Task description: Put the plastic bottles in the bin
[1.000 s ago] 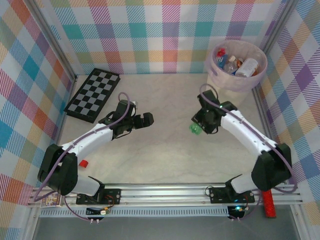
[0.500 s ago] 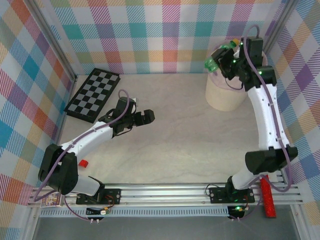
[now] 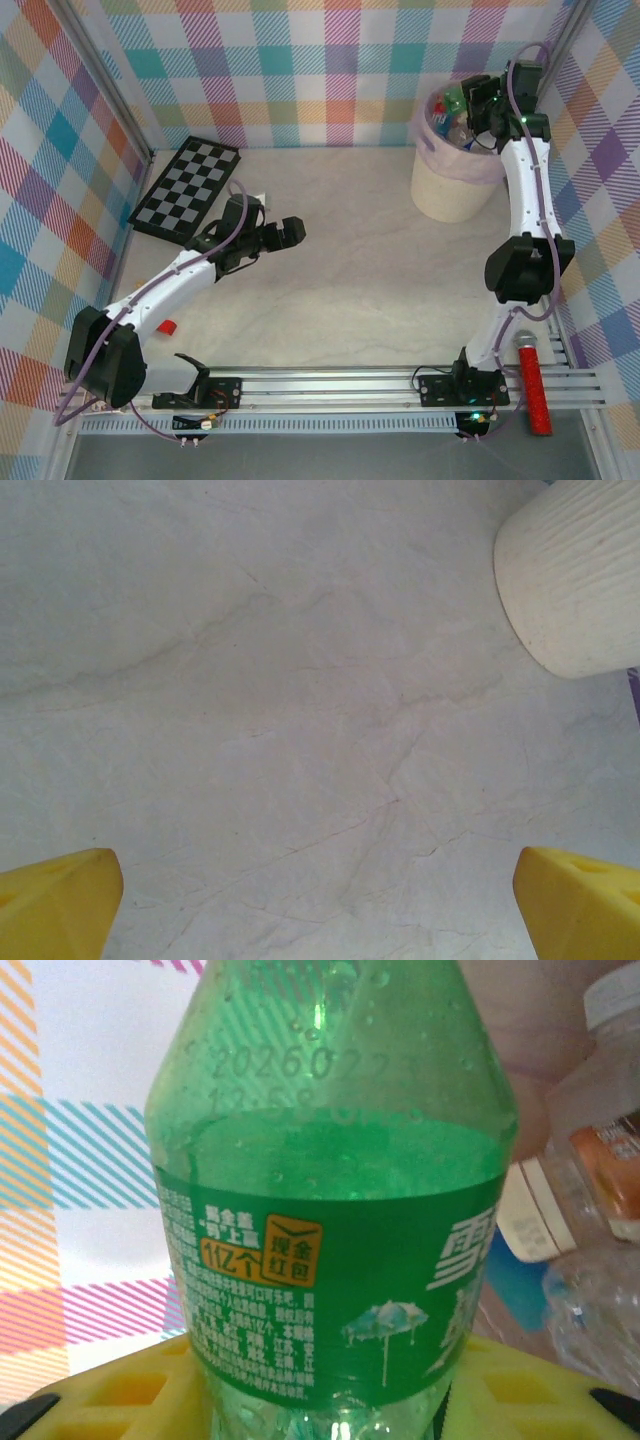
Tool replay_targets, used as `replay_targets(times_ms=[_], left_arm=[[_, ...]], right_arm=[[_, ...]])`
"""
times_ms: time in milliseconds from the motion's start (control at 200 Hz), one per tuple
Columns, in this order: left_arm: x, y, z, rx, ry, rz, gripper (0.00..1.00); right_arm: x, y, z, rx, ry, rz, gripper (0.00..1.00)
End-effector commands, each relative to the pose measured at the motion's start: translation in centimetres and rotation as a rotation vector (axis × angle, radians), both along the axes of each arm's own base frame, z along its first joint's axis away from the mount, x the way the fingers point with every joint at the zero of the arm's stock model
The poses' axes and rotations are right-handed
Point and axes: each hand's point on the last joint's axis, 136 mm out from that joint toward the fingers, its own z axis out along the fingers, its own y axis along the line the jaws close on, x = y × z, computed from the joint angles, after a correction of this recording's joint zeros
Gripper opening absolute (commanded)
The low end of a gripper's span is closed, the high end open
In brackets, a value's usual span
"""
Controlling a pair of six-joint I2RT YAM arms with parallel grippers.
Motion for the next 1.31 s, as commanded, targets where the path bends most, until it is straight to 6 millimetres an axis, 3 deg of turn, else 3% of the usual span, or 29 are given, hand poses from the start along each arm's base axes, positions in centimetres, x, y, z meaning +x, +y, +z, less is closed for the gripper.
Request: replay_targets(times_ms=[0, 140, 245, 365, 545, 755, 935, 1115, 1300], left_arm=[[-0.9, 1.2, -0.1, 0.021, 0.016, 0.023, 1.00], [-1.1, 1.5, 0.1, 0.028, 0.011, 0.028, 1.00], [-1.1, 1.6, 0.1, 0.032, 0.013, 0.029, 1.00], [-1.1, 1.5, -0.1, 0.031, 0.016, 0.029, 1.00], [-1.0, 1.4, -0.2, 0.028, 0.018, 0.026, 1.00], [-1.0, 1.4, -0.5, 0.033, 0.025, 0.026, 1.00], [-0.8, 1.2, -0.5, 0.037, 0.024, 0.017, 1.00], [-0.9, 1.3, -0.5, 0.043, 0.025, 0.015, 1.00], [-1.0, 1.7, -0.4, 0.058, 0.024, 0.022, 1.00]], right_arm=[[1.3, -1.6, 1.9, 0.052, -0.080, -0.080, 0.49], [2.0, -2.5, 0.3, 0.114, -0.058, -0.115, 0.53], [2.2, -2.8, 0.1, 0.115, -0.055, -0.119, 0.67], [1.9, -3.1, 1.1, 0.107, -0.067, -0.114, 0.81], [1.3, -3.2, 3.1, 0.070, -0.090, -0.089, 0.85], [1.4, -3.2, 4.0, 0.033, -0.116, -0.075, 0.66], [3.4, -3.0, 4.0, 0.037, -0.145, -0.046, 0.49], [5.7, -3.6, 3.0, -0.014, -0.155, -0.055, 0.47], [5.3, -3.7, 2.2, -0.069, -0.123, -0.050, 0.48]])
